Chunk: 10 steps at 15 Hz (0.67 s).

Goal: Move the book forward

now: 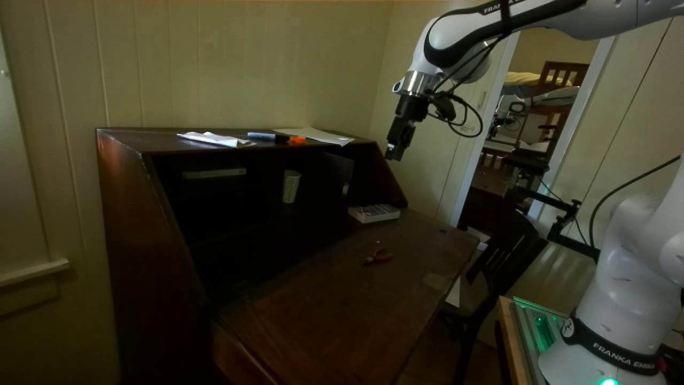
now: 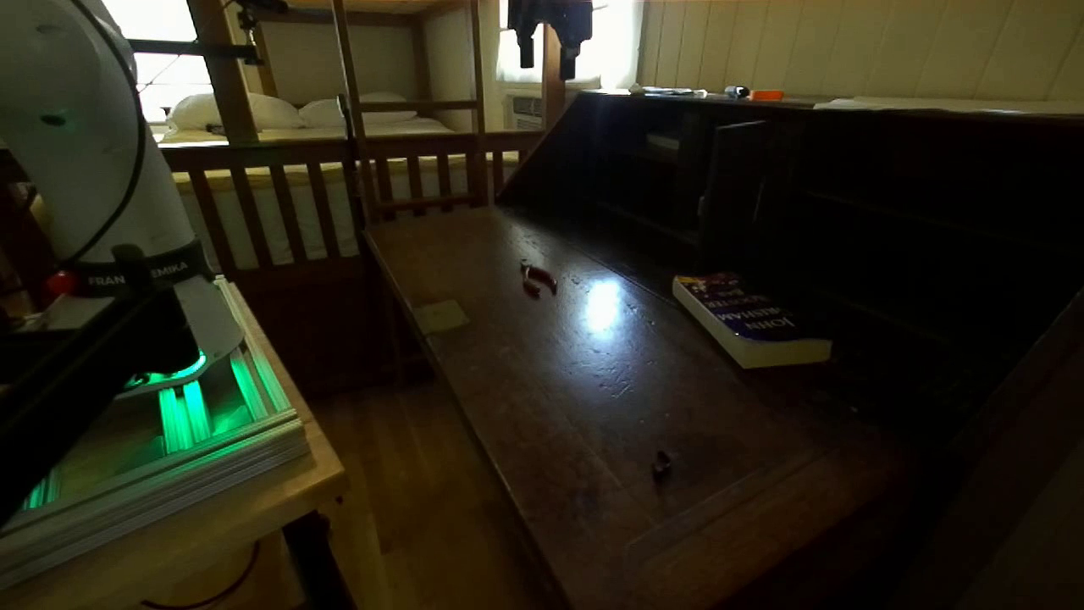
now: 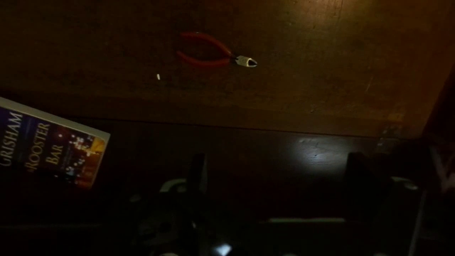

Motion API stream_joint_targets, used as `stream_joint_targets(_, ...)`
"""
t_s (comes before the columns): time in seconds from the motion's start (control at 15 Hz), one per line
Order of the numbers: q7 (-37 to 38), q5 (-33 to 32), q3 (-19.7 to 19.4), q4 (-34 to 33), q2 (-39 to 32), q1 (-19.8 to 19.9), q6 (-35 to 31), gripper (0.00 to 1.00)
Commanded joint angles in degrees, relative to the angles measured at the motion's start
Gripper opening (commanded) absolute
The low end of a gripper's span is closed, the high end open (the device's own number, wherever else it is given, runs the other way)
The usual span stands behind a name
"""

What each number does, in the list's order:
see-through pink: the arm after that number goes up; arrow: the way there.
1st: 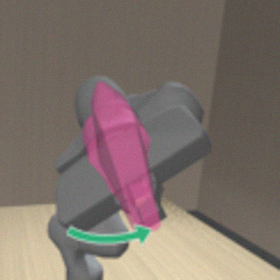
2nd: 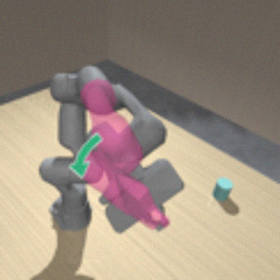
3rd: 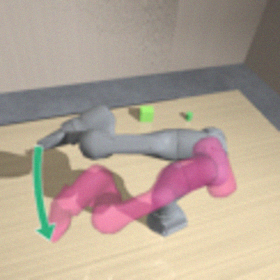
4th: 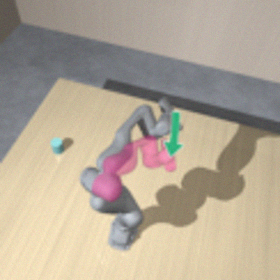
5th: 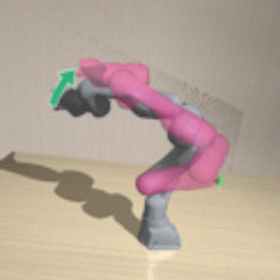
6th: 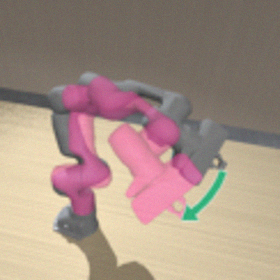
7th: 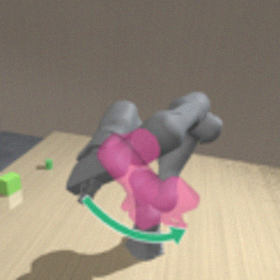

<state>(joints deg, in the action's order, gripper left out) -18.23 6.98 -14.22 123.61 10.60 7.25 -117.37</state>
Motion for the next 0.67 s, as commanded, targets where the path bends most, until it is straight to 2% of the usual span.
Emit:
stream_joint_targets(0.0, 6.4, 1.7, -1.0, -2.0, -4.0, 2.8, -3.3, 1.0)
stream_joint_targets(0.07, 7.8, 2.3, -1.4, -2.0, -4.7, 3.4, -4.7, 1.0)
stream_joint_targets(0.13, 5.0, 0.4, -0.6, -0.4, -2.4, 2.9, -3.1, 1.0)
stream_joint_targets(0.6, 7.2, 1.0, -1.0, -1.2, -4.2, 3.9, -4.4, 1.0)
